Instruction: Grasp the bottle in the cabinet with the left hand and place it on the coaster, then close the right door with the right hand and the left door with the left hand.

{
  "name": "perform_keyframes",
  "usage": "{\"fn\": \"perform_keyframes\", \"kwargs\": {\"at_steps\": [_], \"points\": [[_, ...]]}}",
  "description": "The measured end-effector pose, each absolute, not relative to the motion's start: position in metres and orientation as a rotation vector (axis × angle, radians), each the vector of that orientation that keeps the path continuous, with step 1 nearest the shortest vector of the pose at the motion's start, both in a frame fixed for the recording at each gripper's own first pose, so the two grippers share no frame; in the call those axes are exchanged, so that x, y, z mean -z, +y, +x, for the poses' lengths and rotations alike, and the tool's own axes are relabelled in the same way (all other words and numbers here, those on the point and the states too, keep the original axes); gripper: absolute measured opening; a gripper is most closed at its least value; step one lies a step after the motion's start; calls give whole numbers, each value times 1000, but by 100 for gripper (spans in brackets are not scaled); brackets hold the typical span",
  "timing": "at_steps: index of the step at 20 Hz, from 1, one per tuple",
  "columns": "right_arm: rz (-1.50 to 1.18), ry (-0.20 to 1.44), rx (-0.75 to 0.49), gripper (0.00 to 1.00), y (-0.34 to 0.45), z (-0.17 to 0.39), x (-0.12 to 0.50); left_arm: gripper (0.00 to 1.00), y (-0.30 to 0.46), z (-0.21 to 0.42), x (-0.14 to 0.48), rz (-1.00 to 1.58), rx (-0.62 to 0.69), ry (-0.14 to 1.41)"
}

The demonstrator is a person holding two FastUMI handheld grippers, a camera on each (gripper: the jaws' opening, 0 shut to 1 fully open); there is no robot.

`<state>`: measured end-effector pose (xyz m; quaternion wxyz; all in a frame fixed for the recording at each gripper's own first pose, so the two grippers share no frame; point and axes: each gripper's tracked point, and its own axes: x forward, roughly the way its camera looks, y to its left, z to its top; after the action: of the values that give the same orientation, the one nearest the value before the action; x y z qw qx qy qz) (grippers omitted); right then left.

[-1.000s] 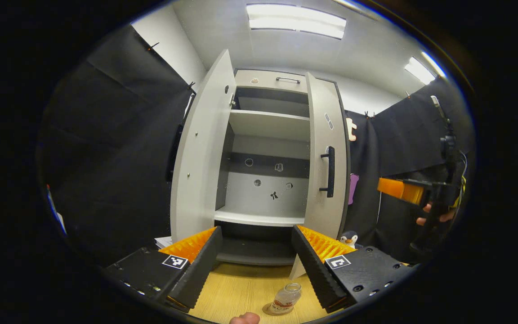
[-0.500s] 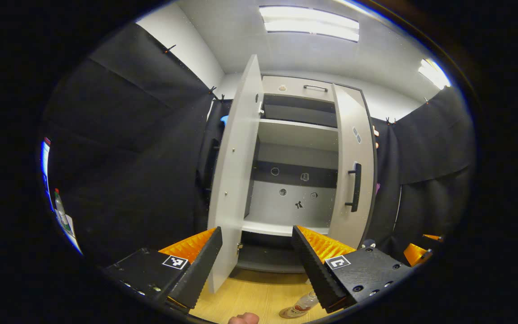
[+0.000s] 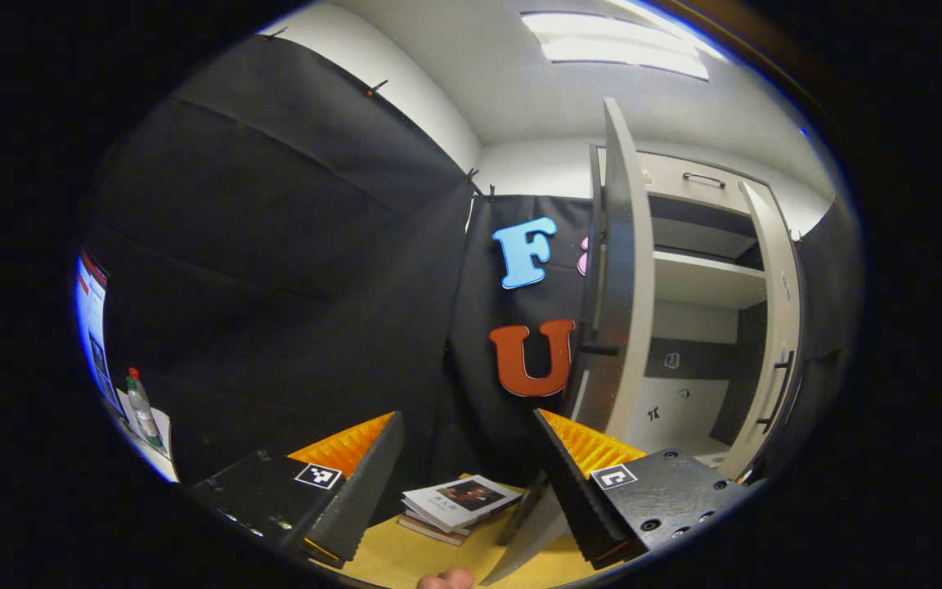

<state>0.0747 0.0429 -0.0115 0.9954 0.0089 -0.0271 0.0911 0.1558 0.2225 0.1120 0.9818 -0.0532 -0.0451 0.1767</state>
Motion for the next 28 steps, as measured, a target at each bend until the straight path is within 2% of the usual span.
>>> {"fn": "perform_keyframes", "kwargs": {"at_steps": [1,2,6,7,9,12,17,18,19,22,23,24,25,27,28], "points": [[23,-59,-178,98,42,76,10,99,224,165,-107,-125,-352,-77],[31,-61,-173,98,41,77,8,95,228,170,-105,-134,-350,-74],[51,-81,-165,98,39,83,0,95,235,177,-102,-86,-384,-77],[52,-81,-162,94,38,85,0,95,233,179,-103,-93,-384,-94],[56,-82,-161,98,35,88,-1,94,225,185,-102,-81,-383,-85],[53,-83,-181,98,37,88,-2,94,209,182,-102,-20,-380,-81],[46,-67,-198,97,33,90,0,94,159,185,-95,-98,-277,-84],[46,-65,-193,98,30,91,-1,99,151,186,-94,-125,-258,-83],[44,-65,-187,97,28,91,-2,94,143,188,-93,-148,-240,-85],[30,-60,-168,94,17,86,0,94,118,196,-91,-194,-183,-78],[23,-57,-162,94,13,87,0,99,108,200,-88,-208,-152,-71],[19,-54,-154,94,10,86,-1,94,97,206,-86,-218,-122,-61],[16,-57,-145,98,7,85,-3,99,87,210,-83,-225,-103,-56],[9,-74,-127,94,3,81,-10,99,81,216,-86,-205,-96,-66],[8,-79,-116,98,0,79,-11,99,83,218,-90,-192,-106,-80]]}}
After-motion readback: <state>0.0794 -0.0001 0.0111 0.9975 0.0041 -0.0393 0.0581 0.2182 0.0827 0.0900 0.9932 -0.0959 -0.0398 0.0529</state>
